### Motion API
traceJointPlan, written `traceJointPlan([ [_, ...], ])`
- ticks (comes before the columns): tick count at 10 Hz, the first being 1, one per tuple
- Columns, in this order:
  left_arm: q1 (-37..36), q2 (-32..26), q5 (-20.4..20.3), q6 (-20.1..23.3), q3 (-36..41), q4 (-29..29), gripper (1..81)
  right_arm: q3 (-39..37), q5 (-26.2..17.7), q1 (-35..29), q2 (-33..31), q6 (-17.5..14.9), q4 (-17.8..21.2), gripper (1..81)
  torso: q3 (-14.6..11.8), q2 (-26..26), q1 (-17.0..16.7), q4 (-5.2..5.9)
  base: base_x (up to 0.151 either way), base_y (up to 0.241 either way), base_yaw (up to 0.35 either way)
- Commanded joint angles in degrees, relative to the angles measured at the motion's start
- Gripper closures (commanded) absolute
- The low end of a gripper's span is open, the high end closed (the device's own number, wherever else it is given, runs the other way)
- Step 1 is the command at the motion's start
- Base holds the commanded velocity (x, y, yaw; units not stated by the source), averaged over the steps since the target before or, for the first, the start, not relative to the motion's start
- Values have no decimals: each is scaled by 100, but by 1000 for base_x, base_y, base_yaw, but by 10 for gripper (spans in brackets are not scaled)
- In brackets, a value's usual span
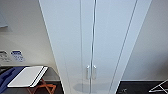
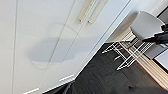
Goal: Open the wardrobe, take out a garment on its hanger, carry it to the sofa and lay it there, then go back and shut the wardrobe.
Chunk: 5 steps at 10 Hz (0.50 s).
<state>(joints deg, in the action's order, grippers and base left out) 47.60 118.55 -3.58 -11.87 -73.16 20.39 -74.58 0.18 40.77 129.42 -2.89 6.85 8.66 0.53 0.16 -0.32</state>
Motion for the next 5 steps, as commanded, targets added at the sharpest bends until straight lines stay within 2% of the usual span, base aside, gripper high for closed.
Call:
traceJointPlan([
  [1, -1046, -183, 42, -139, 187, -97, 10, -187, -150, -1056, 51, 25, 97, 10, 0, 0, 0, 0, 0, 0, 0],
  [3, -1388, -95, 102, -192, 179, -184, 10, -266, -150, -1372, 183, 60, 185, 10, 2, -5, 5, 0, 0, 0, 0],
  [5, -1758, 81, 420, -210, 152, -334, 10, -460, -150, -1565, 368, 87, 203, 10, 2, -5, 7, 0, 0, 0, 0],
])
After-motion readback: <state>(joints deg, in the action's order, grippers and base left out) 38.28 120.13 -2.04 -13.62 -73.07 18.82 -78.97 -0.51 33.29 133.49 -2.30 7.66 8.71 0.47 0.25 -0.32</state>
